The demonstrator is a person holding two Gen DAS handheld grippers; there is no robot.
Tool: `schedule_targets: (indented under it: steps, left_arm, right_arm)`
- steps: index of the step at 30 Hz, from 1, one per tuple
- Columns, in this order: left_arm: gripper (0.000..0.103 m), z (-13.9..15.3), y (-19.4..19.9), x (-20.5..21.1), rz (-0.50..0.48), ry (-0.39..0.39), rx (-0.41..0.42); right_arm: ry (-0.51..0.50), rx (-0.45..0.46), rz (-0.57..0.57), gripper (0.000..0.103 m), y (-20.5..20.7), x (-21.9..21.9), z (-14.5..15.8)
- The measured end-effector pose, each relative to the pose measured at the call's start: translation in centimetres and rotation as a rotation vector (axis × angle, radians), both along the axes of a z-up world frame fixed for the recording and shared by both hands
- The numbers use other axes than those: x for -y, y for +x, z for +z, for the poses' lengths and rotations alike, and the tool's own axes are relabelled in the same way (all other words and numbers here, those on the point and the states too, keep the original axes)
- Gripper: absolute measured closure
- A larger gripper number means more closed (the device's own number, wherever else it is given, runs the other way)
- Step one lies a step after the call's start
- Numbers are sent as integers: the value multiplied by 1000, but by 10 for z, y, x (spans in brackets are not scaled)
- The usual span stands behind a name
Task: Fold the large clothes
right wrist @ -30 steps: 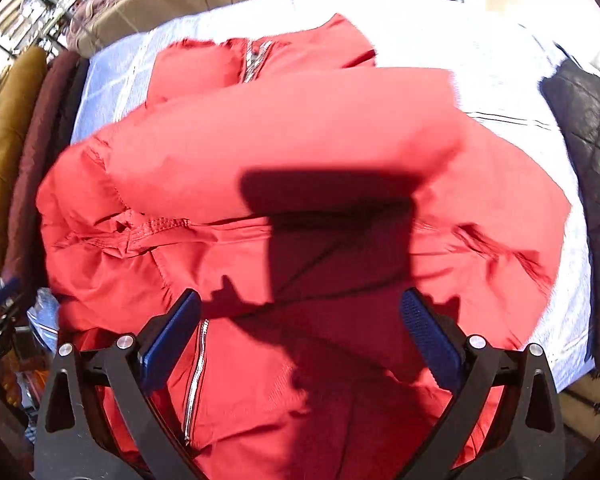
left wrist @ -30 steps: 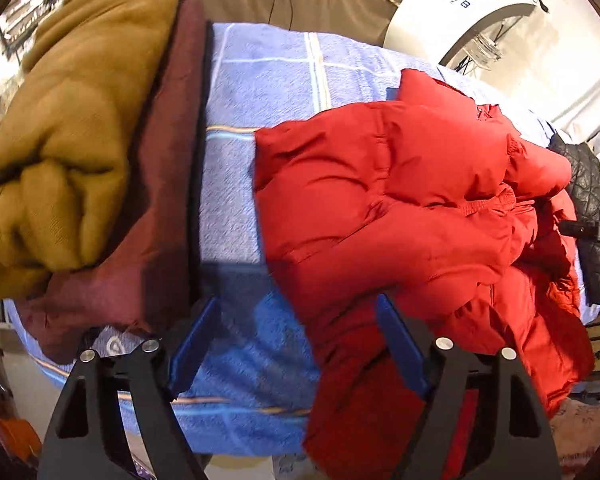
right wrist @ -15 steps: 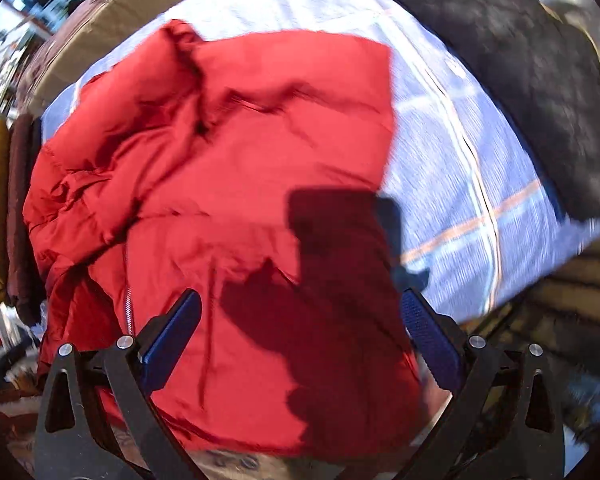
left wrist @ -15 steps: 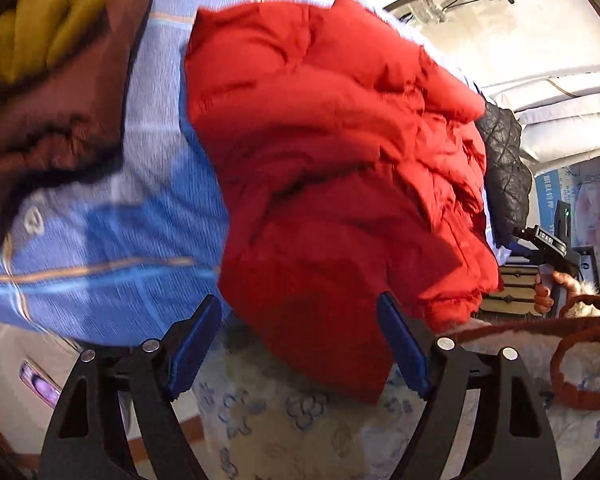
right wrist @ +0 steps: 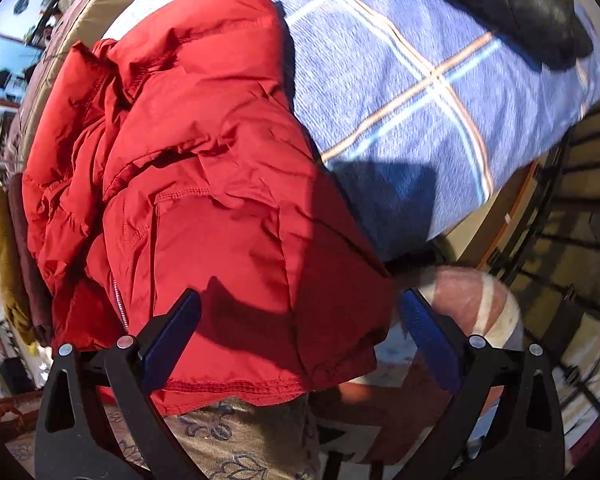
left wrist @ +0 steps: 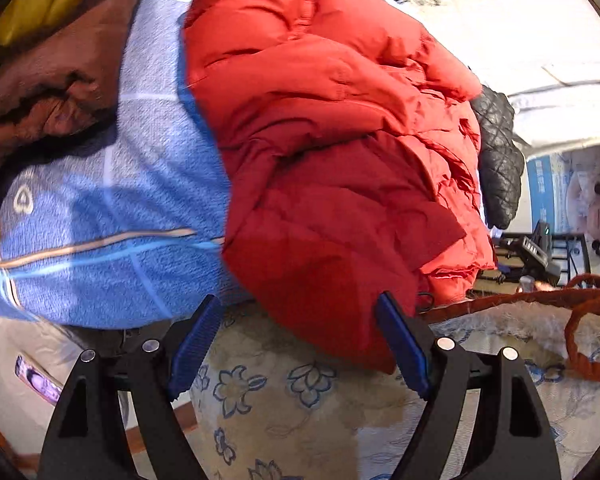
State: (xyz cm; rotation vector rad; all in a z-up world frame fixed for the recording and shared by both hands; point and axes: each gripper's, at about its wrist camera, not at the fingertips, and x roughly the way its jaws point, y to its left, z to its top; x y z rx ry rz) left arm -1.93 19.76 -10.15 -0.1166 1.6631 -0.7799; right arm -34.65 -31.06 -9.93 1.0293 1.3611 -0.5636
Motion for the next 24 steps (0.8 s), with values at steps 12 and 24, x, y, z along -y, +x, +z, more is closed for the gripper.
schedule_targets:
  steps: [12,24]
  left_arm:
    - [24,-32,-9,40,1,-107,-212]
    - [81,-2,18,56,-21,-70,-13]
  right_arm:
    - [119,46,-31,10,-4,-8,-18]
    - [138,188,-81,81,3,-11,12]
